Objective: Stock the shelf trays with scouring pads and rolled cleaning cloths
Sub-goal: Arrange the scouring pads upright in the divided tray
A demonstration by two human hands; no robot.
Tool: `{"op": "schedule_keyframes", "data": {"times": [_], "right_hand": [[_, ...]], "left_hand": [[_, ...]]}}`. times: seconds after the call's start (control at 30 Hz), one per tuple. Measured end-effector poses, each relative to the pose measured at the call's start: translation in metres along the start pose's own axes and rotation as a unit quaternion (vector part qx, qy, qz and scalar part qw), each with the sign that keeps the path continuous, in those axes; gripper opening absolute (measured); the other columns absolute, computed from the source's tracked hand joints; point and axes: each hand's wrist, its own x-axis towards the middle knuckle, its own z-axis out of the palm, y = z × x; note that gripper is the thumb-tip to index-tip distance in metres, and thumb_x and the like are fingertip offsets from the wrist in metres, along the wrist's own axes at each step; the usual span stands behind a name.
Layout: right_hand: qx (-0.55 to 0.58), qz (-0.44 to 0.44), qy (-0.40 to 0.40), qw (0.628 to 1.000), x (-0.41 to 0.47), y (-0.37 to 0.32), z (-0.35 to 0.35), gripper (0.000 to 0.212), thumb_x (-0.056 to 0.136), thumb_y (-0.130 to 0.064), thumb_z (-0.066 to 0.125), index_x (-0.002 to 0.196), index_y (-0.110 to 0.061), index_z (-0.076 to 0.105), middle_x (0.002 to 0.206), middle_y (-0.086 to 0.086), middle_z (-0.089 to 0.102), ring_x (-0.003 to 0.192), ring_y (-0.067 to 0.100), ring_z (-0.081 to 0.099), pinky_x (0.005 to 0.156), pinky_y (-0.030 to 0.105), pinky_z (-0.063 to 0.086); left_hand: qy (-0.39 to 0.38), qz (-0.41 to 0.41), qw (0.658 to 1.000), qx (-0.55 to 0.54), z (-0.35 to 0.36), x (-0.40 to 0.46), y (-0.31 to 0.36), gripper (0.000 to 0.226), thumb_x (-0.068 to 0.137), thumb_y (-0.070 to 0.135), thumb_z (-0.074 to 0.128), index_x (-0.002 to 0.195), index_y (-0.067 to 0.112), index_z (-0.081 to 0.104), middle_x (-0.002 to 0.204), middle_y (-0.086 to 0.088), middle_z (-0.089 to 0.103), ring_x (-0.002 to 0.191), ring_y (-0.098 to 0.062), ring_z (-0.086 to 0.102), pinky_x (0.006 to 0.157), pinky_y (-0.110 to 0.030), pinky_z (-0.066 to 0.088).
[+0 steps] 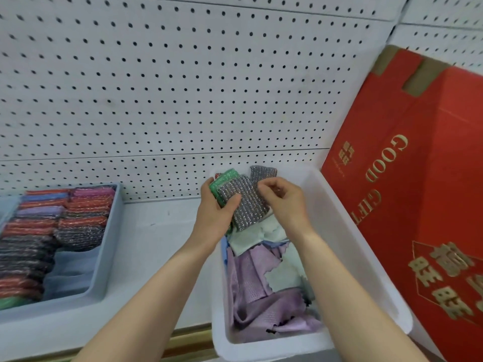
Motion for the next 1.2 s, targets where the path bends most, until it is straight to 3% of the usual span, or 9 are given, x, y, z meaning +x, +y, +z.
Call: {"op": "schedule_keyframes", "data": {"times": [0.1,0.27,0.37,0.5,0.6,0.7,0.87,1.0,1.2], "right_hand": [[-0.213,0.024,0.064,0.975,0.024,0.029,-0.021,0.016,0.088,-0.026,0.067,0.104,-0.023,0.066,0.094,-0.002,0.068,0.086,0.015,0.063,0.077,0.029,0.047],[-0.39,0.178,-0.038,0.903,0.054,0.078,-0.031,0.067,0.075,-0.043,0.078,0.126,-0.013,0.046,0.117,0.014,0.056,0.106,0.035,0.057,0.087,0.041,0.049],[-0.421,0.178,-0.054,0.888,0.061,0.08,-0.027,0.06,0.076,-0.039,0.075,0.119,-0.011,0.044,0.11,0.015,0.06,0.099,0.036,0.06,0.075,0.036,0.05],[-0.473,0.122,0.037,0.872,0.065,0.051,-0.038,0.04,0.086,-0.027,0.061,0.117,-0.007,0.046,0.102,0.017,0.064,0.092,0.038,0.061,0.066,0.036,0.045],[-0.384,0.081,0.098,0.915,0.065,0.029,-0.045,0.04,0.087,-0.025,0.055,0.123,-0.007,0.049,0.102,0.017,0.063,0.093,0.037,0.059,0.068,0.034,0.038],[-0.2,0.11,0.067,0.971,0.071,0.021,-0.033,0.032,0.09,-0.026,0.056,0.12,-0.014,0.054,0.104,0.004,0.061,0.092,0.022,0.055,0.074,0.028,0.039],[-0.166,0.184,-0.06,0.967,0.079,0.052,-0.006,0.044,0.088,-0.032,0.066,0.123,-0.01,0.051,0.117,0.007,0.063,0.102,0.022,0.059,0.089,0.037,0.05],[-0.127,0.135,-0.03,0.982,0.074,0.047,0.001,0.049,0.085,-0.029,0.072,0.124,-0.012,0.047,0.109,0.001,0.06,0.095,0.017,0.057,0.078,0.028,0.042],[0.176,0.109,-0.029,0.978,0.049,-0.018,-0.007,0.033,0.092,-0.026,0.066,0.122,-0.021,0.055,0.115,0.002,0.068,0.1,0.017,0.069,0.077,0.029,0.057]], "left_hand": [[0.021,0.013,1.0,0.014,-0.011,0.002,-0.001,0.065,0.092,0.025,0.065,0.146,0.021,0.027,0.115,0.014,0.056,0.102,-0.001,0.06,0.089,-0.027,0.051],[0.027,0.005,0.999,0.018,-0.019,0.006,-0.007,0.067,0.089,0.033,0.067,0.144,0.026,0.029,0.118,0.016,0.055,0.107,-0.006,0.06,0.099,-0.04,0.051],[0.028,0.006,1.0,0.013,-0.021,0.007,-0.008,0.066,0.088,0.034,0.068,0.143,0.027,0.031,0.119,0.016,0.056,0.109,-0.008,0.06,0.098,-0.042,0.051],[0.027,-0.002,1.0,-0.003,-0.02,0.007,-0.008,0.064,0.089,0.031,0.068,0.142,0.025,0.032,0.118,0.015,0.056,0.11,-0.01,0.06,0.098,-0.043,0.051],[0.039,-0.011,0.998,-0.038,-0.02,0.005,-0.008,0.058,0.089,0.027,0.069,0.138,0.024,0.037,0.118,0.013,0.057,0.111,-0.011,0.061,0.099,-0.043,0.051],[0.054,-0.024,0.994,-0.087,-0.022,0.006,-0.009,0.051,0.088,0.024,0.07,0.132,0.025,0.044,0.121,0.009,0.06,0.113,-0.013,0.062,0.101,-0.045,0.05],[0.042,-0.028,0.994,-0.093,-0.036,0.005,-0.011,0.061,0.079,0.038,0.073,0.134,0.028,0.048,0.124,0.006,0.064,0.112,-0.015,0.064,0.099,-0.047,0.051],[0.059,-0.021,0.992,-0.109,-0.047,0.001,-0.01,0.048,0.091,0.022,0.068,0.134,0.024,0.048,0.124,0.003,0.064,0.109,-0.016,0.065,0.094,-0.045,0.055],[0.108,-0.005,0.988,-0.107,-0.057,0.003,0.004,0.047,0.095,0.019,0.061,0.137,0.02,0.039,0.123,0.001,0.06,0.105,-0.015,0.065,0.082,-0.039,0.058]]}}
